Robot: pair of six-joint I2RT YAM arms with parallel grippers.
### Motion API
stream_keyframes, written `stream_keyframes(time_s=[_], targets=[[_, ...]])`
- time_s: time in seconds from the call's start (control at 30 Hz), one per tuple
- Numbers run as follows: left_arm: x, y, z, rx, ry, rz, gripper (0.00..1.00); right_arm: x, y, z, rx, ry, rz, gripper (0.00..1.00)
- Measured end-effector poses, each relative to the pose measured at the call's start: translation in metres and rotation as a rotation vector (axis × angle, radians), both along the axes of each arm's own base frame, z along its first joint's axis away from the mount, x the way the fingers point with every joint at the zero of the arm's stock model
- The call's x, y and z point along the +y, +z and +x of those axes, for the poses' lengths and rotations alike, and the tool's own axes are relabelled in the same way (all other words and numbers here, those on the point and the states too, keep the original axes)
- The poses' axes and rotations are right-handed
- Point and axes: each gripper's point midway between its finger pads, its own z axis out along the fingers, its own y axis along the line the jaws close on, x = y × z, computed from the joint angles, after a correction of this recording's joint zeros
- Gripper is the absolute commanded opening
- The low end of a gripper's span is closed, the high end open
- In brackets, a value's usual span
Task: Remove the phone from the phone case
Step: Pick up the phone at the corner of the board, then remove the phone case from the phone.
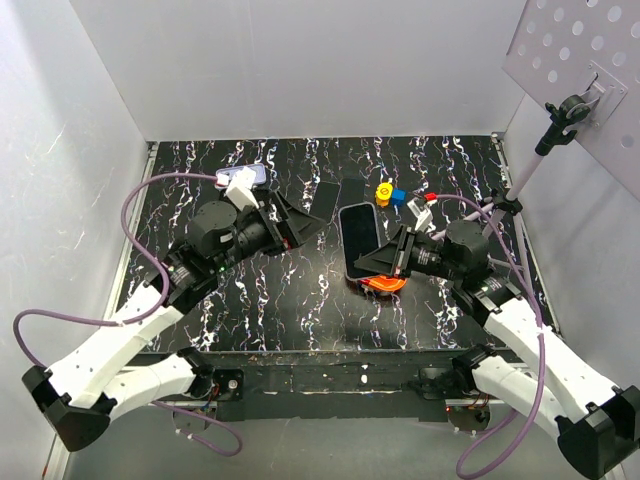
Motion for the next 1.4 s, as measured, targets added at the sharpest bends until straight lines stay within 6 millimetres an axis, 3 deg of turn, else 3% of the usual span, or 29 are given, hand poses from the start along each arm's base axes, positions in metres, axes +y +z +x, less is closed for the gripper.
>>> stream_keyframes(time_s=[0.07,0.2,0.33,0.47,0.57,0.7,0.83,1.0,1.13,1.4], targets=[[-0.005,-0.001,-0.001,-0.017,-0.033,-0.043,0.96,0.001,0.014,-0.005,-0.032,0.038,0.047,0.01],[-0.038,-0.007,0.001,-0.002,-0.17,-0.112,0.87,0.006,0.04,-0.017,-0.07,0.122,0.14,0.01],[-0.071,-0.009,0.0,0.021,-0.314,-0.198,0.59,0.009,0.062,-0.026,-0.114,0.184,0.221,0.01],[-0.081,0.003,-0.008,0.006,-0.402,-0.278,0.35,0.01,0.067,-0.03,-0.12,0.21,0.265,0.01],[-0.083,0.015,-0.015,-0.013,-0.448,-0.333,0.0,0.009,0.069,-0.034,-0.129,0.228,0.28,0.01],[-0.087,0.028,-0.021,-0.049,-0.508,-0.369,0.0,0.009,0.071,-0.037,-0.156,0.245,0.282,0.36],[-0.084,0.026,-0.021,-0.062,-0.542,-0.326,0.0,0.006,0.066,-0.039,-0.19,0.246,0.223,0.5],[-0.067,0.026,-0.008,-0.059,-0.551,-0.305,0.0,0.003,0.054,-0.051,-0.2,0.31,0.153,0.59],[-0.059,0.028,0.004,-0.028,-0.578,-0.299,0.0,0.001,0.049,-0.06,-0.204,0.369,0.14,0.59],[-0.062,0.019,-0.006,0.038,-0.668,-0.293,0.0,0.008,0.045,-0.06,-0.182,0.428,0.129,0.51]])
